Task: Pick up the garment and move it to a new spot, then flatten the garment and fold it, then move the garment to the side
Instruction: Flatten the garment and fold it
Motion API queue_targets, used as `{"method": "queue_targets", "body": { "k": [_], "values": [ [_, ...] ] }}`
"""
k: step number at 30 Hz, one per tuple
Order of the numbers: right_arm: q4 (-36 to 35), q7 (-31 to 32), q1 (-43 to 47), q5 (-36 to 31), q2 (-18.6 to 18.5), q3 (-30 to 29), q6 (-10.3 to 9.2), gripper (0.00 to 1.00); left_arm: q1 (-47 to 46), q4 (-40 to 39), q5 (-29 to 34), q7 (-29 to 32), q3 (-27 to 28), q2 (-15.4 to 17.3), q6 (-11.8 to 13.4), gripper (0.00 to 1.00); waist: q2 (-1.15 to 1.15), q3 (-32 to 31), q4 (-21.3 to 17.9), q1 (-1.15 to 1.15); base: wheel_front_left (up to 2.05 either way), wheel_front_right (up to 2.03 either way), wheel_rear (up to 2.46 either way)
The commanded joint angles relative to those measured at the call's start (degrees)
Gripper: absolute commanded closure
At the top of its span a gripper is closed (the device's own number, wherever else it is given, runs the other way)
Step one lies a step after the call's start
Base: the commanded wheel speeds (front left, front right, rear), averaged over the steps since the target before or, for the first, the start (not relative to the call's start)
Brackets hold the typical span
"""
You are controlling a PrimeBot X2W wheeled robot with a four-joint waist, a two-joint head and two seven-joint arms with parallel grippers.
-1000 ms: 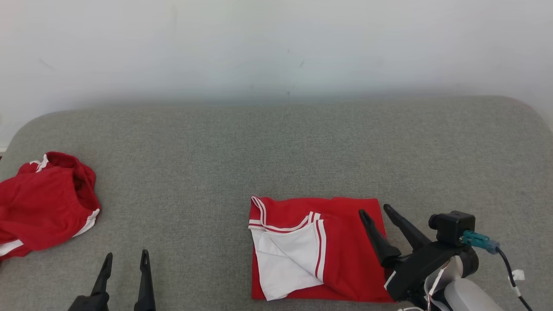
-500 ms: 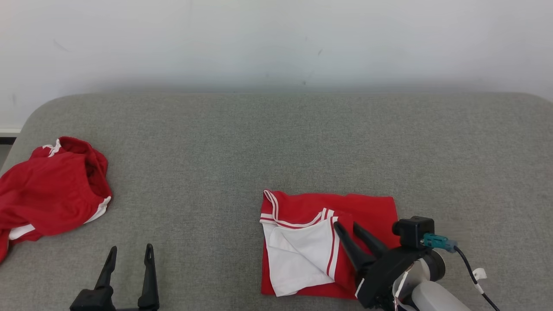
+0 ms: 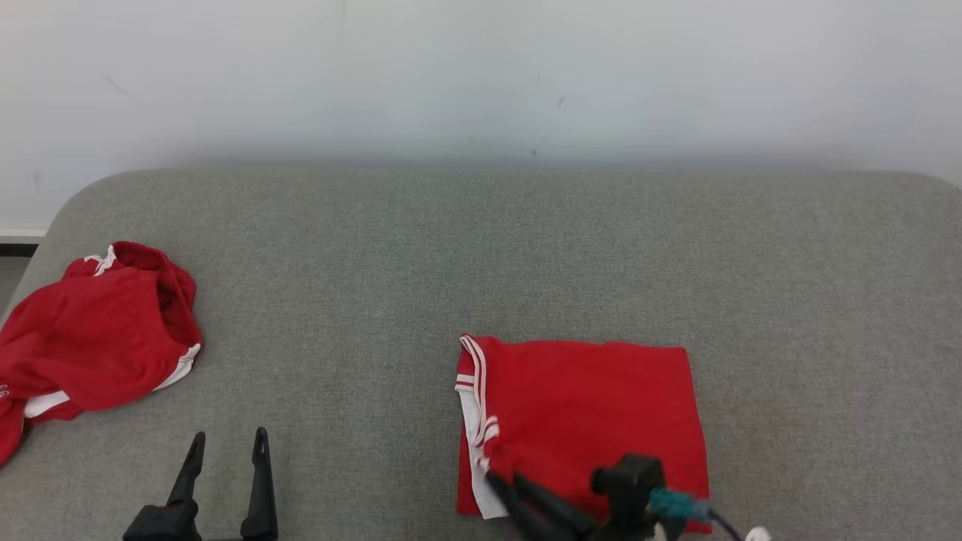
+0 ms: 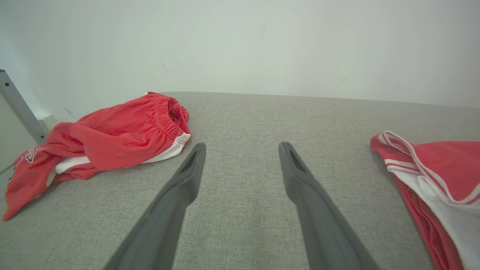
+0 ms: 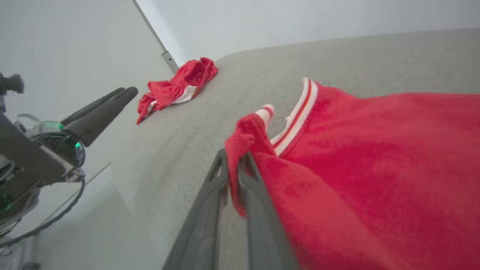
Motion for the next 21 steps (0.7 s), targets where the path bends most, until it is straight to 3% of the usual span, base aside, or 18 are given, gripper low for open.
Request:
{"method": "queue_targets", "body": {
  "k": [1,5,10,16,21],
  "values": [
    [-0.9,0.4,1.2,0.6,0.0,2.2,-0.13,0.0,0.1,0.2,0.1,-0.2,0.2,-0.1,0.0,0.0,0.0,-0.1,-0.1,0.0,0.0,0.0,0.0],
    [-1.5,-0.9,1.2,1.2,-0.7,3.4,-0.13,0.0,0.3,0.3,0.1,-0.2,0.3,-0.2,-0.1,0.0,0.0,-0.5,-0.5,0.0,0.0,0.0,0.0],
    [-2.8,-3.9,0.9,1.3,-2.1,-0.7,-0.13,0.0,1.0,0.2,0.5,-0.2,0.9,-0.2,0.0,0.0,0.0,-1.2,-1.8,0.0,0.0,0.0,0.0],
    [-3.5,-5.9,3.3,-3.8,-3.1,-12.4,-0.13,0.0,1.9,-0.4,0.6,-0.2,1.4,-0.2,0.1,0.0,0.0,-2.1,-3.8,0.0,0.0,0.0,0.0],
    [-6.5,-6.0,7.5,-10.3,-1.5,-24.3,-0.13,0.0,2.5,-0.8,0.7,-0.2,1.8,-0.2,0.3,0.0,0.0,-2.6,-5.4,0.0,0.0,0.0,0.0]
  ]
}}
